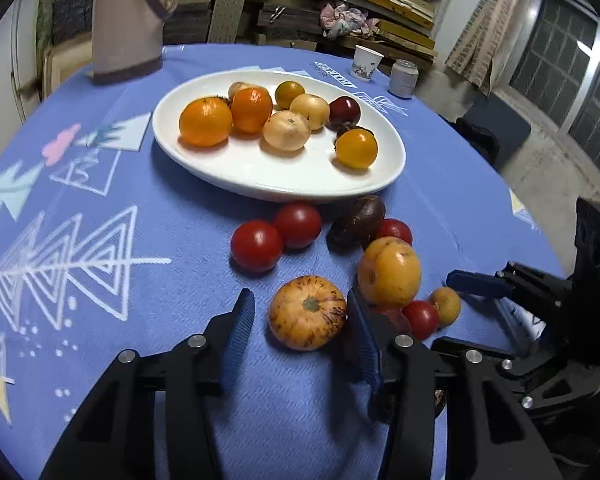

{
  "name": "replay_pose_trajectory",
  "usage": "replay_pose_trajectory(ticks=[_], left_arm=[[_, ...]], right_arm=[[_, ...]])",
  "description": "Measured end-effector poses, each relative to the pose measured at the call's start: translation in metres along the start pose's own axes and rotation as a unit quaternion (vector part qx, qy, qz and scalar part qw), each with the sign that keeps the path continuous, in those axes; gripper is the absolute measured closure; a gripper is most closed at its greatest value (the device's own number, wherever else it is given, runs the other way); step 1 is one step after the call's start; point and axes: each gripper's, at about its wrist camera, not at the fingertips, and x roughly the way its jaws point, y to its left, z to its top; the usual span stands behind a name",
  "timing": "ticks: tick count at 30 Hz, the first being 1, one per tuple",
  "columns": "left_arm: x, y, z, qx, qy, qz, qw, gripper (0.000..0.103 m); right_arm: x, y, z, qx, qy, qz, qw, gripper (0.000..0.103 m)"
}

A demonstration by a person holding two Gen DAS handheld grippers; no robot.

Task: Organize fruits
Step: 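Grasp a pale striped fruit with the left tool while the right tool grasps a large yellow striped fruit, then lift both held fruits and carry them over the white plate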

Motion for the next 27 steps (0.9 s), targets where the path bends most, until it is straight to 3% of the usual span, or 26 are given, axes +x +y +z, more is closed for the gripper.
replay_pose_trajectory(ticks=[3, 5, 7, 11, 14, 27], left_arm=[[0.011, 0.009, 0.003, -0.028, 0.003, -0.027, 0.9992, 0.055], [0.012, 0.004, 0.004, -0.019, -0.004, -0.018, 0.9996, 0.055], [0.011, -0.002, 0.002, -0.013, -0.008, -0.019, 0.9997, 0.063], [0.004, -0.007, -0.004, 0.009, -0.013, 0.018, 0.9997, 0.065], [-0.002, -0.001, -0.010, 0.005, -0.010, 0.029, 0.9995, 0.065], [-0.011, 0.005, -0.028, 0.002, -0.013, 0.022, 0.9997, 0.064]], right_arm=[[-0.004, -0.007, 0.002, 0.018, -0.004, 0.006, 1.000, 0.034], [-0.010, -0.012, 0.006, 0.035, -0.013, 0.011, 0.999, 0.034], [-0.014, -0.015, 0.011, 0.050, -0.019, 0.021, 0.998, 0.035], [-0.009, -0.009, 0.024, 0.038, -0.004, 0.007, 0.999, 0.055], [0.002, -0.001, 0.030, 0.035, 0.005, 0.013, 0.999, 0.061], [0.038, 0.005, 0.041, 0.068, 0.031, 0.030, 0.997, 0.064]])
